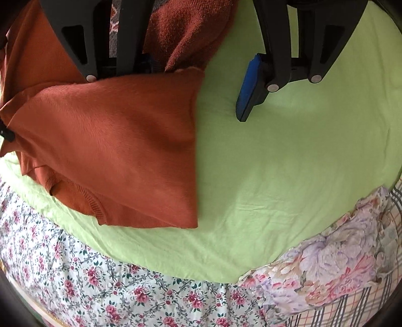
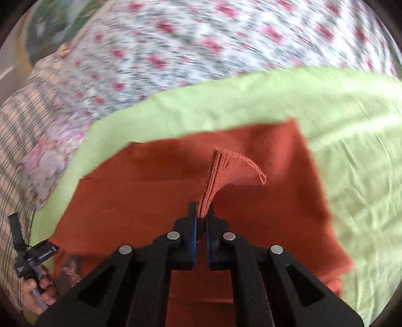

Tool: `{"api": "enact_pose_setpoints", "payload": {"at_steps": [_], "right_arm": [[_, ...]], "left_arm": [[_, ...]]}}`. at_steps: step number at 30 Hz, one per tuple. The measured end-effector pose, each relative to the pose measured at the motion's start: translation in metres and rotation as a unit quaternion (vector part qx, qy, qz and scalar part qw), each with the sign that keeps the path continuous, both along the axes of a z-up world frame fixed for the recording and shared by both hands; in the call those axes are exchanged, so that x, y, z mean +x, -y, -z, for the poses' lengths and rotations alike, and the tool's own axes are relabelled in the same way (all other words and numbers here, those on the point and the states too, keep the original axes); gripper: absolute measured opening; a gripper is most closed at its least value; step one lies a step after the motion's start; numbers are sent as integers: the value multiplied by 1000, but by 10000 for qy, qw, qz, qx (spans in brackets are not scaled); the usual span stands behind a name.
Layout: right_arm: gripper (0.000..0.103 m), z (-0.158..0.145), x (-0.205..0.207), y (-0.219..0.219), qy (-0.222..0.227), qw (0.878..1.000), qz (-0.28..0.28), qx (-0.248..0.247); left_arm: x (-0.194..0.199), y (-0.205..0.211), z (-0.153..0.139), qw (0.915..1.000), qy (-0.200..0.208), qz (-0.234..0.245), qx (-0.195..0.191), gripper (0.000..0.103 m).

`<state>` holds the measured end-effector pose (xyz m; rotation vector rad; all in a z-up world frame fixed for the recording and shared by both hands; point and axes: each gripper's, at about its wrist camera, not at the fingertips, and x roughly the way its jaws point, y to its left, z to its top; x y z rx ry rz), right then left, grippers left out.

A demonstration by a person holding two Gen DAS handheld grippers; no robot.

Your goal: Fold small clothes

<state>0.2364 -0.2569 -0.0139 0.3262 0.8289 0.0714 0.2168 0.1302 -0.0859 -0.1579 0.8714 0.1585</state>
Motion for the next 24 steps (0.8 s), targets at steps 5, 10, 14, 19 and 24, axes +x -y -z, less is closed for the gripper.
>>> {"api": "enact_pose_setpoints", "payload": {"at_steps": [5,10,14,19,24], "right_arm": [[6,17,-10,14,-302,9990,124,316],[10,19,-11,15,-371,9982,129,462],[10,25,-4,20,-419,9968,227,638],[7,-8,-22,11,491,9982,99,316],[7,19,-12,11,-365,9993,91,60]], "left_arm": [[2,-9,1,9997,-5,-179,-141,38],[-8,-17,-2,9991,177,-188,-348,38],[-12,-19,-5,9987,294,-226,-349,37],[-16,-21,-6,9979,418,-285,-405,37],[-13,-24,-1,9981,254,-236,-504,38]]}}
